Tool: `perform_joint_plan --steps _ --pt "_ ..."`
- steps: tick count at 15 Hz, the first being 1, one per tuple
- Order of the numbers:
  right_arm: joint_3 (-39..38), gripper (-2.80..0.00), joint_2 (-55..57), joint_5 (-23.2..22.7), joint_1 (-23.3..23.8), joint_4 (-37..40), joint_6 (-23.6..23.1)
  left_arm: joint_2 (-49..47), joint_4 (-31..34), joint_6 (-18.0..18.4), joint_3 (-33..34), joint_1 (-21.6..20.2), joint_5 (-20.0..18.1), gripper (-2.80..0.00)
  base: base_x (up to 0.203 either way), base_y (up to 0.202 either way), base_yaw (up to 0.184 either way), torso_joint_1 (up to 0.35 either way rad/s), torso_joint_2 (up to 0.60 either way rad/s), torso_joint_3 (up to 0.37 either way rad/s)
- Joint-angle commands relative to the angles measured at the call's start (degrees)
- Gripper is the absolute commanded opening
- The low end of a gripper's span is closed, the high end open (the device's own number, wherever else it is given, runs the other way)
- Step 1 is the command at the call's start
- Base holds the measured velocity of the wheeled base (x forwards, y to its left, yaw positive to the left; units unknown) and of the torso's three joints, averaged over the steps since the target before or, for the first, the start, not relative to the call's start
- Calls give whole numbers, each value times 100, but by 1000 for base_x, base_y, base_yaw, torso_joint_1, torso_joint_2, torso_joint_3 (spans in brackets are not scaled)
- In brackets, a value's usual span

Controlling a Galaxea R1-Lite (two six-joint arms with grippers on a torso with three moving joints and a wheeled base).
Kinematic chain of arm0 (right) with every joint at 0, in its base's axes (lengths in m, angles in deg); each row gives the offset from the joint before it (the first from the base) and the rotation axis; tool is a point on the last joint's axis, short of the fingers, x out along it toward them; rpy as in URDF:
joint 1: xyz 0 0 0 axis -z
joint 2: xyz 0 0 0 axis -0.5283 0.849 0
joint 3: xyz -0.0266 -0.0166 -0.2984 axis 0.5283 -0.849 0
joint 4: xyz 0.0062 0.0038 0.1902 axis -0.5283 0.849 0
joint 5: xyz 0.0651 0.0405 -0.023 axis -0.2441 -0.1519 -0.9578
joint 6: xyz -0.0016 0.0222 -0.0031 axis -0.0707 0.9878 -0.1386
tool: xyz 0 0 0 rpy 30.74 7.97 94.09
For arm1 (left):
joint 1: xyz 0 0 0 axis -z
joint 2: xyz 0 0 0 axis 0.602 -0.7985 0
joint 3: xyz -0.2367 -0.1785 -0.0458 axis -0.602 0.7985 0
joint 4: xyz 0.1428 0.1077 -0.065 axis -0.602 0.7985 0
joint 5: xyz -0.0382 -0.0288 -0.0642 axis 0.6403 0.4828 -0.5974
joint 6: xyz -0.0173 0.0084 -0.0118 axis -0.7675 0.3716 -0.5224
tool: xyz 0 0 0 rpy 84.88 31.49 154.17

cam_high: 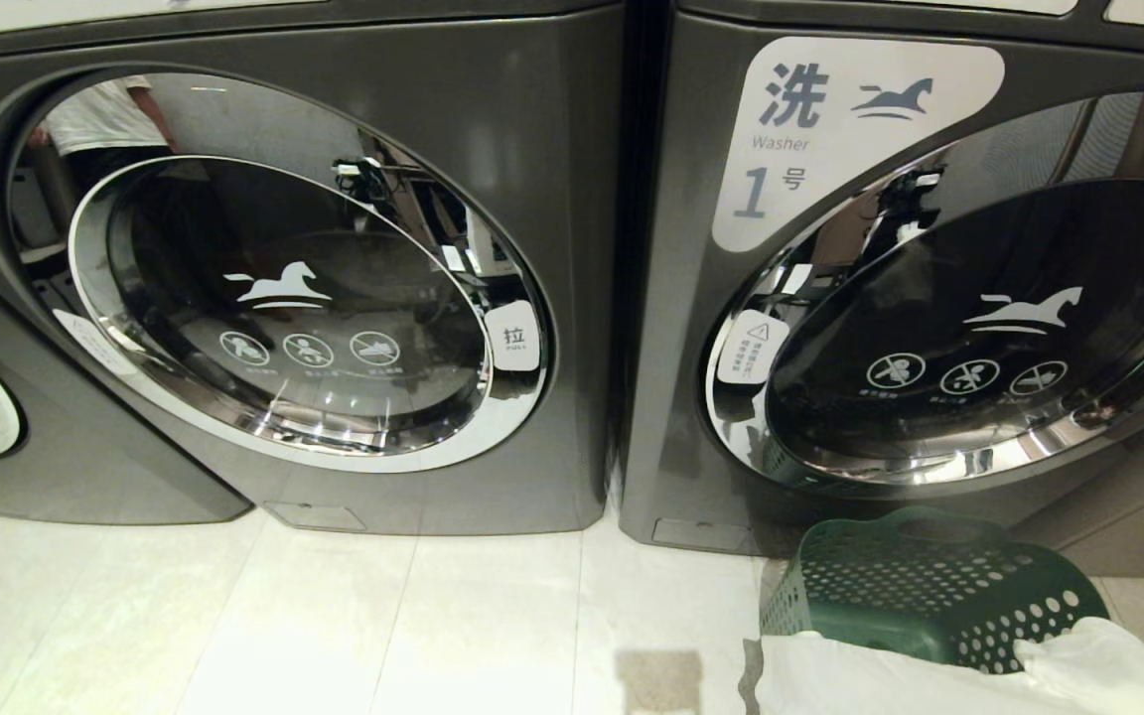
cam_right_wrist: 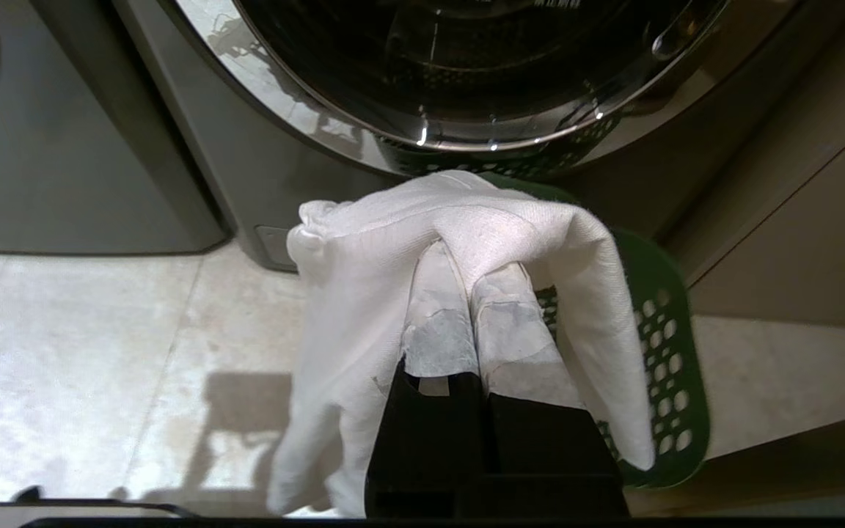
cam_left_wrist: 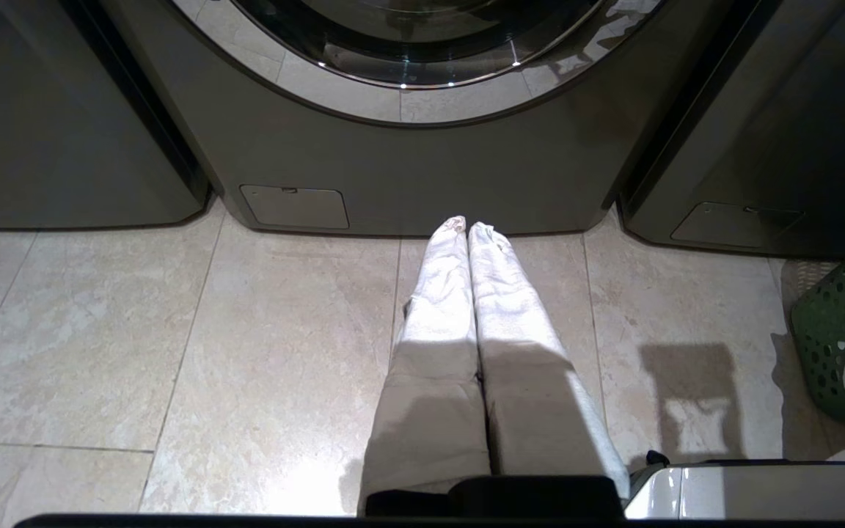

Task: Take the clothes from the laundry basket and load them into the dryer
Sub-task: Take the clothes out of the basket

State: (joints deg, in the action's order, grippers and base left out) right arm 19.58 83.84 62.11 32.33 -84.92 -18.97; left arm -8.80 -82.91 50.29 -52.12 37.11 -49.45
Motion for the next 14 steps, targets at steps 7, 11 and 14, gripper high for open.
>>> perform_joint_plan --steps 7,11,14 --pt "22 -280 16 -41 0 412 208 2 0 0 0 -1 1 -280 0 0 0 0 0 0" --pt "6 -280 16 -41 0 386 287 2 0 0 0 -1 1 -280 0 0 0 0 0 0" --pt "6 -280 16 -41 0 386 296 2 0 9 0 -1 1 -280 0 0 0 0 0 0"
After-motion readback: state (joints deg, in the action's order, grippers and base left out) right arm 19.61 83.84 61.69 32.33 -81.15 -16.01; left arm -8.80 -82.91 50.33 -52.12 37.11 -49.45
